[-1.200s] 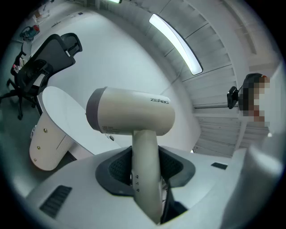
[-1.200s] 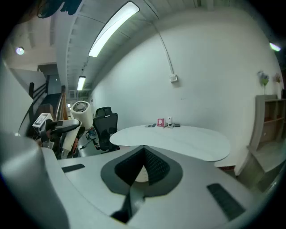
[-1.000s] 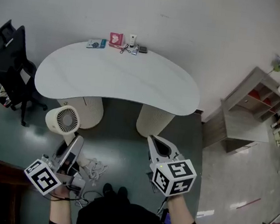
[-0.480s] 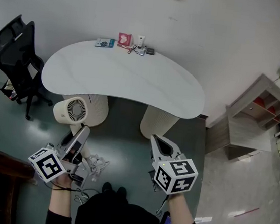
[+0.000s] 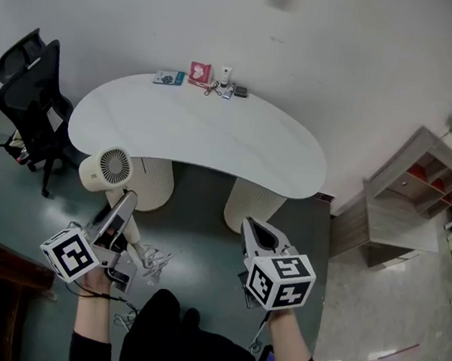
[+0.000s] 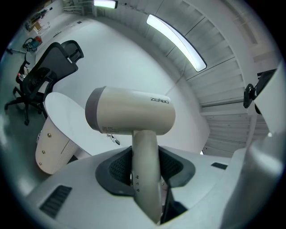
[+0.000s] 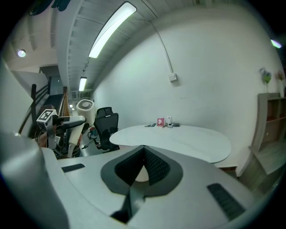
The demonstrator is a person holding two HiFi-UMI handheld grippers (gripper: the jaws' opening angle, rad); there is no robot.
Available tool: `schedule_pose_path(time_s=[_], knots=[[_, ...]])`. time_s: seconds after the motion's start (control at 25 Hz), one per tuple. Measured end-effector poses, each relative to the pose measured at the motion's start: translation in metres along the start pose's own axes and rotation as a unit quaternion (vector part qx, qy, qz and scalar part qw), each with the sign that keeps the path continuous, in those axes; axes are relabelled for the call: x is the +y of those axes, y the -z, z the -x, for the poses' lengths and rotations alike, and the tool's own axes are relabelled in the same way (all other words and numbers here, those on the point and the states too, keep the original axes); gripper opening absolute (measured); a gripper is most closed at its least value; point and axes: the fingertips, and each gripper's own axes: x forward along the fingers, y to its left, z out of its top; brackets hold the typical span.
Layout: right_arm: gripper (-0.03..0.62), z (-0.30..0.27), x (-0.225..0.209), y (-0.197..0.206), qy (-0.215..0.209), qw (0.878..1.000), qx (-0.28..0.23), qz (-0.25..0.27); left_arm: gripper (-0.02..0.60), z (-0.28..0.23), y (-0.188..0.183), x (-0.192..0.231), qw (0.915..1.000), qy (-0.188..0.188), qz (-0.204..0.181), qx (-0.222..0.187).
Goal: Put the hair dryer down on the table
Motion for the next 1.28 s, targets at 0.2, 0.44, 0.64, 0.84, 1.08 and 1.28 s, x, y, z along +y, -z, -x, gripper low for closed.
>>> schedule_pose_path(time_s=[0.2,0.44,0.64,0.84,1.08,1.28], knots=[[0.002,-0.007,-0.016,-0.001,0.01,1.0,0.0,-0.008,0.158,-0.005,-0.011,0.007,0.9999,-0.008,-0.009,-0.009],[0.002,-0.03,-0.026,-0.015,0.014,1.0,-0.001,-0.009,0.158,-0.021,-0.035,0.024,0.9993,-0.022,0.017,-0.025],[0.002,-0.074,-0.018,-0.021,0.001,1.0,0.012,-0.008,0.158,-0.038,-0.057,0.051,0.9993,-0.025,-0.02,-0.022],[0.002,-0.137,0.003,-0.034,-0.015,1.0,0.025,-0.004,0.158,-0.062,-0.084,0.088,0.9993,-0.024,-0.024,-0.013],[0.002,-0.222,0.034,-0.058,-0.032,0.999,0.037,0.003,0.158,-0.087,-0.129,0.143,0.9991,-0.035,-0.023,-0.004],[0.002,-0.29,0.061,-0.077,-0.038,0.998,0.047,0.003,0.158,-0.104,-0.173,0.187,0.9991,-0.037,-0.018,0.0]])
